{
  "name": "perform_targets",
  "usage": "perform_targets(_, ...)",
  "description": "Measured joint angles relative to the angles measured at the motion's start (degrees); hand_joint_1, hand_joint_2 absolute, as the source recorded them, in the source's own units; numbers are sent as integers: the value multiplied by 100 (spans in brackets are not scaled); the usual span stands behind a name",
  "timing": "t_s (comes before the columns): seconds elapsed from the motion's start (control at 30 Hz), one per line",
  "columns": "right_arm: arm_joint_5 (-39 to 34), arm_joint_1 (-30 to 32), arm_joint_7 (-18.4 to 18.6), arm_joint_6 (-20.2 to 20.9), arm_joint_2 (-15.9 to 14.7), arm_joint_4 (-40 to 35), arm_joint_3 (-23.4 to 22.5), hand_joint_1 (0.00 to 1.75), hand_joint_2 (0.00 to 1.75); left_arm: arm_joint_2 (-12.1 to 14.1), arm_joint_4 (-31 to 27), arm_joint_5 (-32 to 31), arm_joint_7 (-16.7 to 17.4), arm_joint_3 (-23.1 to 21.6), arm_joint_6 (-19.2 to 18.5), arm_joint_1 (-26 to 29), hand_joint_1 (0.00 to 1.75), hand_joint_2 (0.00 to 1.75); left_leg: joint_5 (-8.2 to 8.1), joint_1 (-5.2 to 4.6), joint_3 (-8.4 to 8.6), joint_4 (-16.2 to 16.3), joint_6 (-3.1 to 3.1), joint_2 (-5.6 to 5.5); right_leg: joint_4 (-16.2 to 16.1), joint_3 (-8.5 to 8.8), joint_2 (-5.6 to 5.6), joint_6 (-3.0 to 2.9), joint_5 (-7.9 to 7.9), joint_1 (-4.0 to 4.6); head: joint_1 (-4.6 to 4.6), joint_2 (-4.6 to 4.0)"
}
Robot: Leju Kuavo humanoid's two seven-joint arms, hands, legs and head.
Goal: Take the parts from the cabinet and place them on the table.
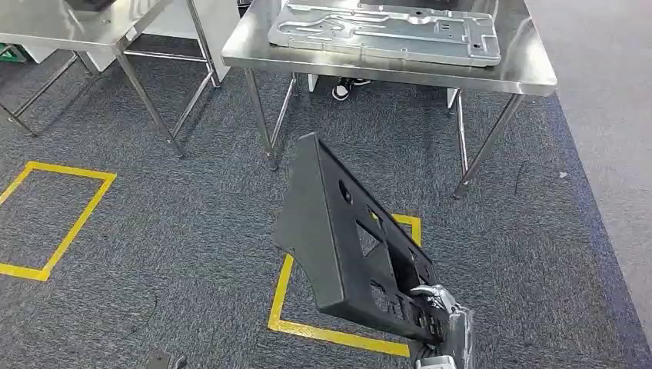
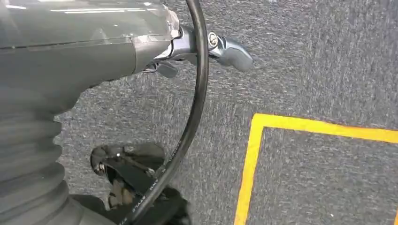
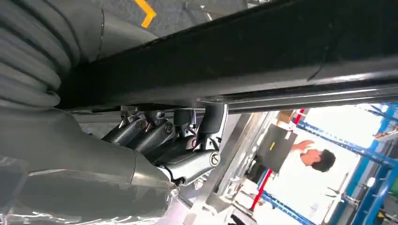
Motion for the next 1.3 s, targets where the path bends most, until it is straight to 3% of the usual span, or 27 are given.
perform_targets(0.07, 85, -48, 94, -112, 0, 15, 2, 175, 175, 22, 0, -20, 31, 0, -2, -1, 0, 175, 600, -4, 400, -945, 55, -7, 9, 87, 23, 15, -58, 12, 2, 0)
perform_targets(0.1, 109, -70, 122, -159, 0, 22, 2, 175, 175, 37, 0, -26, 33, 0, -2, -1, 0, 175, 824, -12, 615, -1461, 105, -22, 13, 123, 25, 35, -94, 15, 2, 0)
perform_targets(0.13, 120, -94, 131, -188, 0, 31, 2, 175, 175, 52, 0, -44, 41, 0, -2, -4, 0, 175, 716, -56, 673, -1567, 138, -39, 38, 117, 27, 74, -124, 59, 4, 0)
perform_targets(0.23, 175, -119, 188, -208, 0, 37, 9, 175, 175, 59, 0, -48, 50, 0, -2, 6, 0, 175, 713, -82, 664, -1587, 182, -41, 14, 95, 41, 161, -119, 15, 2, 0)
perform_targets(0.27, 241, -137, 269, -240, 0, 37, 9, 175, 175, 57, 0, -55, 63, 0, -4, 0, 0, 175, 733, -40, 687, -1652, 223, -46, 6, 117, 40, 200, -137, 47, 2, 0)
perform_targets(0.33, 479, -178, 490, -383, -2, 39, 4, 175, 175, 57, 0, -66, 112, 2, -28, -7, 0, 175, 758, -5, 782, -1737, 260, -33, 215, 68, 3, 264, -264, 14, 4, 0)
perform_targets(0.4, 744, -265, 702, -580, -4, 53, -4, 175, 175, 57, 0, -85, 237, 4, -44, -16, 0, 175, 742, -7, 784, -1738, 296, -19, 1036, -398, 1, 306, -649, -15, 2, 0)
perform_targets(0.43, 971, -338, 844, -755, -7, 88, -29, 175, 175, 57, 7, -131, 405, 7, -39, -15, 0, 175, 733, -10, 785, -1736, 306, -9, 1451, -661, 0, 323, -772, -28, 4, 0)
perform_targets(0.47, 1249, -441, 975, -951, -22, 118, -79, 175, 175, 59, 15, -212, 670, 11, 16, -15, 0, 175, 721, -10, 788, -1733, 304, -6, 1678, -847, -1, 337, -760, -43, 2, 0)
perform_targets(0.5, 1437, -537, 1058, -1087, -46, 138, -114, 175, 175, 59, 26, -278, 919, 11, 68, -13, 0, 175, 710, -9, 805, -1732, 297, -6, 1628, -873, -4, 344, -628, -54, 2, 0)
perform_targets(0.53, 1642, -657, 1156, -1216, -85, 155, -149, 175, 175, 59, 44, -339, 1210, 11, 120, -4, 0, 175, 686, -6, 838, -1732, 289, -6, 1347, -782, -8, 346, -366, -67, 2, 0)
perform_targets(0.57, 1969, -807, 1269, -1311, -114, 175, -166, 175, 175, 61, 61, -363, 1470, 11, 123, 8, 0, 175, 659, 0, 882, -1728, 263, -7, 825, -560, -14, 340, -13, -80, 4, 0)
perform_targets(0.6, 2220, -938, 1334, -1335, -120, 181, -173, 175, 175, 61, 74, -367, 1590, 11, 111, 13, 0, 175, 632, 1, 913, -1724, 238, -7, 357, -355, -26, 327, 242, -88, 2, 0)
perform_targets(0.63, 2545, -1062, 1392, -1340, -127, 188, -175, 175, 175, 61, 94, -378, 1692, 13, 100, 14, 0, 175, 617, 3, 913, -1725, 212, -2, 200, -264, -35, 303, 160, -83, 2, 0)
perform_targets(0.67, 2979, -1161, 1451, -1344, -133, 197, -177, 175, 175, 66, 105, -383, 1790, 20, 79, 1, 0, 175, 587, -57, 887, -1665, 163, -12, 74, -263, -25, 277, 153, -49, 0, 0)
perform_targets(0.77, 4152, -1387, 1574, -1355, -142, 192, -223, 175, 175, 66, 118, -374, 1965, 55, -24, 12, 0, 175, 582, -26, 905, -1718, 71, -2, 105, -276, -8, 174, 130, -33, 2, 0)
perform_targets(0.83, 5042, -1587, 1822, -1357, -164, 168, -238, 175, 175, 57, 135, -398, 2096, 66, -52, 5, 0, 175, 411, -5, 832, -1469, 29, -15, 61, -211, -15, 83, 130, -61, 0, 0)
perform_targets(0.93, 5700, -1838, 2252, -1357, -411, 192, -151, 175, 175, 50, 151, -431, 2144, 85, -76, -4, 0, 175, -165, -4, 143, -154, 12, -16, 68, -192, -20, 17, 97, -10, 0, 0)
perform_targets(0.97, 5746, -1873, 2319, -1357, -494, 212, -144, 175, 175, 50, 155, -439, 2146, 87, -76, 3, 0, 175, -205, -4, -47, 148, 15, -16, 76, -186, -21, 1, 86, 10, -2, 0)
perform_targets(1.0, 5761, -1904, 2356, -1357, -553, 234, -144, 175, 175, 50, 155, -439, 2144, 87, -76, 10, 0, 175, -97, -6, -90, 147, 31, -16, 85, -175, -18, -2, 72, 28, 0, 0)
perform_targets(1.03, 5775, -1943, 2387, -1357, -586, 256, -144, 175, 175, 50, 155, -439, 2140, 90, -76, 12, 0, 175, 145, -12, 7, -139, 63, -16, 97, -159, -8, -6, 53, 44, 0, 0)
perform_targets(1.1, 5790, -2013, 2457, -1357, -682, 319, -98, 175, 175, 52, 157, -439, 2124, 92, -76, -5, 0, 175, 729, -48, 458, -1166, 166, -27, 110, -101, 7, 2, 11, 72, 0, 0)
perform_targets(1.13, 5790, -2037, 2496, -1355, -715, 343, -70, 175, 175, 63, 157, -439, 2116, 94, -74, -15, 0, 175, 726, -69, 600, -1454, 240, -30, 107, -84, 7, 10, -2, 65, 2, 0)
perform_targets(1.17, 5790, -2070, 2509, -1355, -750, 369, -48, 175, 175, 59, 157, -439, 2114, 96, -74, -28, 0, 175, 718, -89, 629, -1560, 245, -21, 125, -100, 20, 51, -15, 97, -2, 0)
perform_targets(1.27, 5790, -2105, 2524, -1357, -820, 426, -2, 175, 175, 59, 157, -439, 2098, 96, -72, -29, 0, 175, 733, -120, 631, -1576, 280, -31, 58, -85, 0, 152, 8, 60, 0, 0)
perform_targets(1.3, 5790, -2121, 2524, -1357, -835, 426, 9, 175, 175, 41, 160, -439, 2098, 96, -72, -31, 0, 175, 784, -47, 708, -1699, 321, -27, 53, -65, -5, 192, -20, 105, -2, 0)
